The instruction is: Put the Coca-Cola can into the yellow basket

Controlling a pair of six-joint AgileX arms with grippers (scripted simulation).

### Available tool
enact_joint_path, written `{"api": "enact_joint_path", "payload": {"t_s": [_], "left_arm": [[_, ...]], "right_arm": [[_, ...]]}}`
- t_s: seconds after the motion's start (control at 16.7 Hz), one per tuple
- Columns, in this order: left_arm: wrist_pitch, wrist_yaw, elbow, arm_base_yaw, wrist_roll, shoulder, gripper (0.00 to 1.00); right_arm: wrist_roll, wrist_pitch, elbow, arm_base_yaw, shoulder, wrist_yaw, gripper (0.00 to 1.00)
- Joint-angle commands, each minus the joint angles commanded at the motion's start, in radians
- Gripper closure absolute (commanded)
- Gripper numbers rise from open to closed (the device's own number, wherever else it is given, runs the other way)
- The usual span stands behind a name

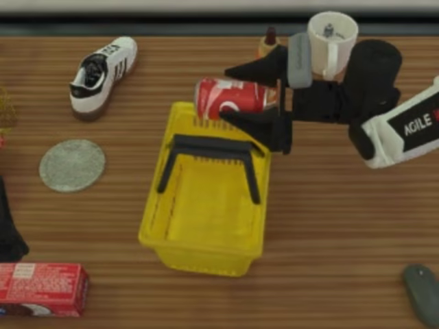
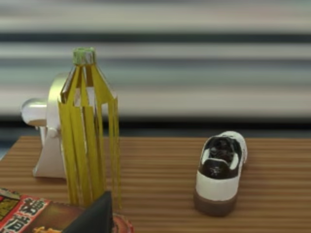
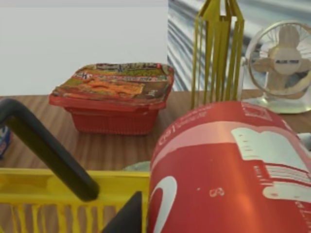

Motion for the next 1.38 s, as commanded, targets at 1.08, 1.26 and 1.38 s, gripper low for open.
{"api": "enact_joint_path", "payload": {"t_s": [1.08,1.26,1.38], "left_arm": [[-0.509,0.056,0.636,-0.241,0.392,0.702,0.0],[-0.691,0.064,0.893,-0.328,0.534,0.969,0.0],[-0.812,0.065,1.071,-0.386,0.628,1.156,0.0]], "right_arm": [[-0.013,-0.405,-0.484,-0.09,-0.715,0.339,0.0],[-0.013,-0.551,-0.656,-0.129,-1.012,0.484,0.0],[-0.013,-0.65,-0.771,-0.155,-1.22,0.585,0.0]]}}
